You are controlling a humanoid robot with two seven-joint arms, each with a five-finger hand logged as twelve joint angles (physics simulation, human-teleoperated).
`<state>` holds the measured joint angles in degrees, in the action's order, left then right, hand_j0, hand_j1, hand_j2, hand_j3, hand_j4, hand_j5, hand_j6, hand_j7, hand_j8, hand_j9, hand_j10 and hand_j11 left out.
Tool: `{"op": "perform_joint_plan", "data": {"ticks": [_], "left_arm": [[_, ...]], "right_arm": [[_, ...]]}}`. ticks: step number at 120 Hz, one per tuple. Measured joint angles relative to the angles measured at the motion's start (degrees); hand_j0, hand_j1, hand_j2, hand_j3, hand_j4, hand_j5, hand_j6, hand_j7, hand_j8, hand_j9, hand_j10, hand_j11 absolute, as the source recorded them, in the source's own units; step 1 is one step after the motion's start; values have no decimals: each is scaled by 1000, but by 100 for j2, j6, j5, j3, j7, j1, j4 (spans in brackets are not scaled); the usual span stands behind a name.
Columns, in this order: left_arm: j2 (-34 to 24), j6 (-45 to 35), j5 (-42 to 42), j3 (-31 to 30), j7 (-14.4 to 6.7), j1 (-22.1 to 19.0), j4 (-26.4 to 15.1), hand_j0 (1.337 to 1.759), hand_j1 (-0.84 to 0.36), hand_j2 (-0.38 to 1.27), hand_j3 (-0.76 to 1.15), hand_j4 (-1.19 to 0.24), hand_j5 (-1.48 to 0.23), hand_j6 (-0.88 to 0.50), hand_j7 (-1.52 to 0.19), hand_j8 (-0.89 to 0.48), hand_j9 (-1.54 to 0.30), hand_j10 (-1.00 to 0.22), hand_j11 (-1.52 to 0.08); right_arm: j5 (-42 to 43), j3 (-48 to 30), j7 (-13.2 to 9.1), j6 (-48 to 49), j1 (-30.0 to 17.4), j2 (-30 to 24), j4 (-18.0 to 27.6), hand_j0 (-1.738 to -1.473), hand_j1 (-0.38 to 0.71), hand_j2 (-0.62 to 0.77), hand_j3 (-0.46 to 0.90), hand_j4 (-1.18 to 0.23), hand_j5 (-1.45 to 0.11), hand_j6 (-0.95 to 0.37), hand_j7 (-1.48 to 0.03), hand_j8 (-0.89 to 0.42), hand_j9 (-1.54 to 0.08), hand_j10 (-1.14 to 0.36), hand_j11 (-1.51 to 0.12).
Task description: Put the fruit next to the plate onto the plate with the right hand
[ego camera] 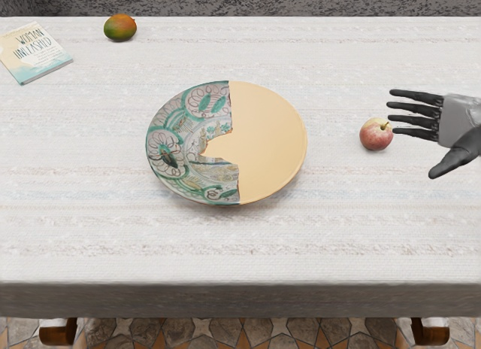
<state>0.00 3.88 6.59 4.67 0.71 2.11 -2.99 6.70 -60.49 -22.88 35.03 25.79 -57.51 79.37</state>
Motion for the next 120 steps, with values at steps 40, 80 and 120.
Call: {"op": "perform_joint_plan", "data": {"ticks": [40,80,120], "left_arm": [[0,0,0,-1,0,0,0,1658,336,3,0,-11,-14,-12,-14,-11,-14,-11,-14],[0,2,0,0,0,0,0,1658,337,2,0,-11,-14,-11,-14,-11,-14,-11,-14],[0,-1,0,0,0,0,0,1658,337,2,0,-11,-14,-11,-14,-11,-13,-11,-13]], "right_arm": [[2841,-465,-536,-99,241,224,1207,-1658,-317,-4,0,-29,-36,-29,-36,-28,-36,-28,-36],[6696,-77,-1180,-2709,257,1948,1040,-1658,-323,-3,0,-25,-30,-26,-30,-25,-30,-24,-30],[7721,1147,-1211,-3386,1241,2935,-479,-1658,-327,-2,0,-22,-26,-23,-25,-22,-26,-21,-25]]}}
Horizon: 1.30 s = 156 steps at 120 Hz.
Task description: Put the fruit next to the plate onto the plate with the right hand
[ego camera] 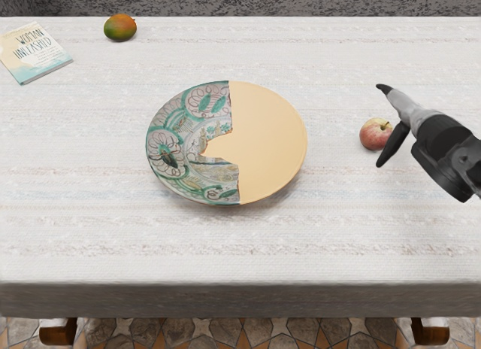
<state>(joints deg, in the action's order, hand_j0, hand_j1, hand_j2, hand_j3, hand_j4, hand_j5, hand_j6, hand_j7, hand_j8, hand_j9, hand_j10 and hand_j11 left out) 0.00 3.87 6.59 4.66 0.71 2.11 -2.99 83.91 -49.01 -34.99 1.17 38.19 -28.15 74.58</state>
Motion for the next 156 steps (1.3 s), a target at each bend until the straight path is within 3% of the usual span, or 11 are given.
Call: {"op": "perform_joint_plan", "data": {"ticks": [17,33,103,142,156], "left_arm": [[0,0,0,0,0,0,0,1658,337,2,0,-11,-14,-11,-14,-11,-14,-11,-14],[0,0,0,0,0,0,0,1658,336,2,0,-11,-14,-12,-14,-11,-14,-11,-14],[0,1,0,0,0,0,0,1658,336,2,0,-11,-14,-12,-14,-12,-14,-11,-14],[0,1,0,0,0,0,0,1658,336,2,0,-12,-14,-12,-14,-12,-14,-11,-14],[0,1,0,1,0,0,0,1658,336,3,0,-11,-14,-11,-14,-11,-14,-11,-14]], "right_arm": [[34,425,5,-28,407,346,-659,-1658,-261,-13,0,-77,-97,-78,-97,-77,-97,-76,-97],[20,582,14,-21,515,472,-898,-1658,-167,-29,0,-156,-199,-157,-199,-156,-199,-155,-199],[8,656,2,126,595,458,-982,-1658,68,-65,0,-364,-447,-359,-456,-323,-450,-329,-456],[-2,656,1,144,568,412,-1059,-1658,106,-71,0,-396,-488,-391,-497,-328,-495,-381,-498],[-291,647,0,341,593,348,-1111,-1656,173,-67,-1,-511,-527,-338,-585,-247,-560,-438,-564]]}}
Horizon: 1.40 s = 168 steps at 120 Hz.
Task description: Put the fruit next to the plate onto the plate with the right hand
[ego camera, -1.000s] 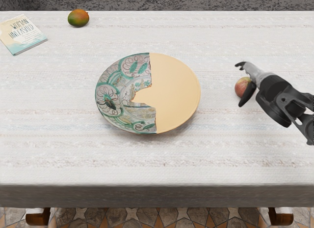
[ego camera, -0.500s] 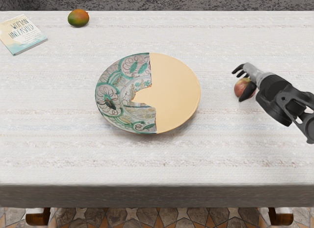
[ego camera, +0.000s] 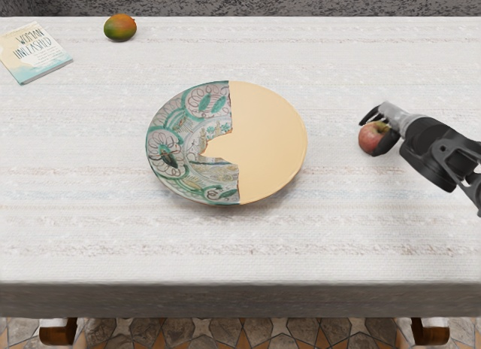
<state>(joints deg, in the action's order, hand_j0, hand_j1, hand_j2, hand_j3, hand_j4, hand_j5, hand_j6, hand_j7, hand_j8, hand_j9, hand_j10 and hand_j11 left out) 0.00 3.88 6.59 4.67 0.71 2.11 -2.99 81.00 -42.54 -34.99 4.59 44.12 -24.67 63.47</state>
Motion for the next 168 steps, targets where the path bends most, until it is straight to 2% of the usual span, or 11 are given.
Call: {"op": "perform_joint_plan", "data": {"ticks": [12,30,44,71,96,148,168], "left_arm": [[0,0,0,0,0,4,0,1658,337,3,0,-11,-14,-11,-14,-11,-14,-11,-14],[0,0,0,-1,0,1,0,1658,337,2,0,-11,-14,-11,-14,-11,-14,-11,-14],[0,1,0,-1,0,0,0,1658,337,2,0,-11,-14,-11,-14,-11,-13,-11,-13],[0,-1,0,-2,0,0,0,1658,337,2,0,-11,-14,-12,-14,-11,-14,-11,-14],[0,-1,0,-2,0,0,0,1658,337,2,0,-11,-14,-12,-14,-11,-14,-11,-14],[0,0,0,-1,-1,0,0,1658,337,2,0,-11,-14,-11,-14,-11,-14,-11,-13],[0,-1,0,-2,-1,0,0,1658,337,2,0,-11,-14,-12,-14,-12,-14,-11,-14]], "right_arm": [[-163,1,-1,84,16,-38,-6,-1654,191,-55,-2,-564,-563,-327,-637,-255,-597,-449,-611],[-430,-5,-1,160,114,-69,16,-1655,175,104,0,-559,-646,-383,-680,-324,-665,-508,-677],[-590,-36,1,215,183,-129,113,-1656,168,153,1,-549,-688,-400,-697,-339,-699,-519,-709],[-1068,-78,1,300,250,-467,713,-1657,161,180,1,-538,-726,-409,-712,-346,-727,-522,-737],[-1473,-84,1,319,422,-493,1185,-1658,162,197,1,-528,-746,-412,-717,-347,-743,-519,-754],[-1670,-88,0,179,702,535,1234,-1658,188,276,0,-518,-762,-399,-720,-335,-752,-506,-765],[-1661,-82,-2,-59,711,910,1166,-1658,237,412,1,-526,-750,-420,-720,-351,-729,-513,-741]]}}
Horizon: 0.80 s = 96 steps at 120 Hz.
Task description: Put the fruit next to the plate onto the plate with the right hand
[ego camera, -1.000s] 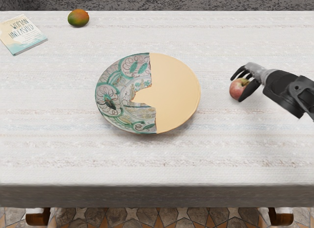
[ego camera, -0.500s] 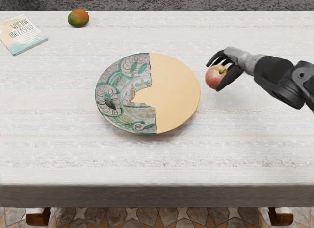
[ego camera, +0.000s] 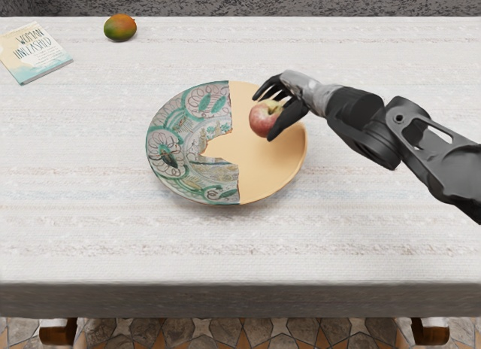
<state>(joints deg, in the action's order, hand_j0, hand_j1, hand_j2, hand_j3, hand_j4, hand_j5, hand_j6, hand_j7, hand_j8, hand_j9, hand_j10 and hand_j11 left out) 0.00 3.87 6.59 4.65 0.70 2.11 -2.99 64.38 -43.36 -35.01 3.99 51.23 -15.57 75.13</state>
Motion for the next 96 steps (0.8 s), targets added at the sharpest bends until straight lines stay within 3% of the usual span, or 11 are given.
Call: {"op": "perform_joint_plan", "data": {"ticks": [33,46,64,96], "left_arm": [[0,1,0,0,0,0,0,1658,337,2,0,-11,-14,-12,-14,-11,-14,-11,-14],[0,1,0,1,0,0,0,1658,337,2,0,-11,-14,-11,-13,-11,-13,-11,-13],[0,1,0,1,0,0,0,1658,337,2,0,-11,-14,-11,-14,-11,-14,-11,-14],[0,13,0,-7,0,-52,-113,1658,337,2,0,-11,-13,-11,-13,-11,-13,-11,-13]], "right_arm": [[12,47,0,-87,-258,382,-113,-1658,271,489,0,-521,-748,-433,-716,-355,-719,-509,-733],[22,20,0,-98,-283,400,-117,-1658,100,279,0,-377,-531,-325,-513,-280,-514,-373,-523],[-200,-76,0,-4,-262,196,-81,-1658,-134,135,0,-182,-256,-157,-247,-136,-248,-180,-252],[-1896,-1404,0,1743,-203,-1072,-91,-1658,-291,37,0,-50,-69,-44,-67,-37,-67,-49,-68]]}}
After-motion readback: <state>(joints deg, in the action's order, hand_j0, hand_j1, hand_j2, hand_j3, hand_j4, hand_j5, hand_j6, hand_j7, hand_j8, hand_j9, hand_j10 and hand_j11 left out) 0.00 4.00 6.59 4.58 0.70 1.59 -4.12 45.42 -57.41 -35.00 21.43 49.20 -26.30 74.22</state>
